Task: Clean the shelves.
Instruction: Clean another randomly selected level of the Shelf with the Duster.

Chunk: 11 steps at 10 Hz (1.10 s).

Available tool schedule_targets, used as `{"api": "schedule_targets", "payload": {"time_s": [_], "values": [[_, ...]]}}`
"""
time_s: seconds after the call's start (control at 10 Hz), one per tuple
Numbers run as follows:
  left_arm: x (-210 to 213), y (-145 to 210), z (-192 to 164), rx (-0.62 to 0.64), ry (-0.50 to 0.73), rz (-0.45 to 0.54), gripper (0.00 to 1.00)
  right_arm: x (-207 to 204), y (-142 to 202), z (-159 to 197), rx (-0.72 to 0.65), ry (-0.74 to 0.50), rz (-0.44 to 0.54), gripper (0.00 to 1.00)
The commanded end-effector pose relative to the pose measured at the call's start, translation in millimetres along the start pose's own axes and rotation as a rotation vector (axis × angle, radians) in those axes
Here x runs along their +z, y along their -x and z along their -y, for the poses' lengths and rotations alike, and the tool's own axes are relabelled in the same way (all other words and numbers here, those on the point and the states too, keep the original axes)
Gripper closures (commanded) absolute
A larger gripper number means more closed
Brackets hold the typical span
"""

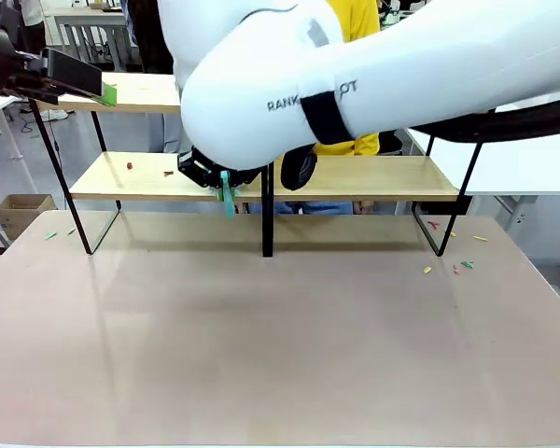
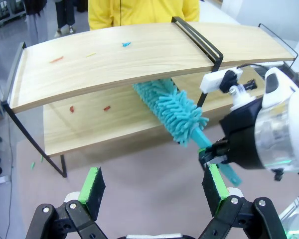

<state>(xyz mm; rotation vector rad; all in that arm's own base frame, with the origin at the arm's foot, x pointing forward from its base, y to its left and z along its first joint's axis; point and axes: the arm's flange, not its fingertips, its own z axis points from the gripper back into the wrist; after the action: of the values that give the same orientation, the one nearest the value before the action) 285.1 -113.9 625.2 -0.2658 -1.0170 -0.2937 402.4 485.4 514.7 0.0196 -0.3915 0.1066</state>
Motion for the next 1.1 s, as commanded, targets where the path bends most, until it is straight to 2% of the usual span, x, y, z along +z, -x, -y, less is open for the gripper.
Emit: {"api": "schedule_targets", "payload": {"time_s": [0.0,0.3,0.8,1.0], "values": [[0.0,0.0,-0.5,0.0,0.001,0.001,0.0,2.2,-4.5,-21.5,-0.064,0.038,0.038,0.88],[0.0,0.0,-0.5,0.0,0.001,0.001,0.0,-3.1,-5.7,-37.0,-0.071,-0.022,-0.006,0.88],[0.0,0.0,-0.5,0.0,0.001,0.001,0.0,-10.3,-33.9,-77.1,-0.056,-0.181,-0.051,0.88],[0.0,0.0,-0.5,0.0,0.001,0.001,0.0,-9.9,-44.1,-94.9,-0.005,-0.245,-0.102,0.88]]}}
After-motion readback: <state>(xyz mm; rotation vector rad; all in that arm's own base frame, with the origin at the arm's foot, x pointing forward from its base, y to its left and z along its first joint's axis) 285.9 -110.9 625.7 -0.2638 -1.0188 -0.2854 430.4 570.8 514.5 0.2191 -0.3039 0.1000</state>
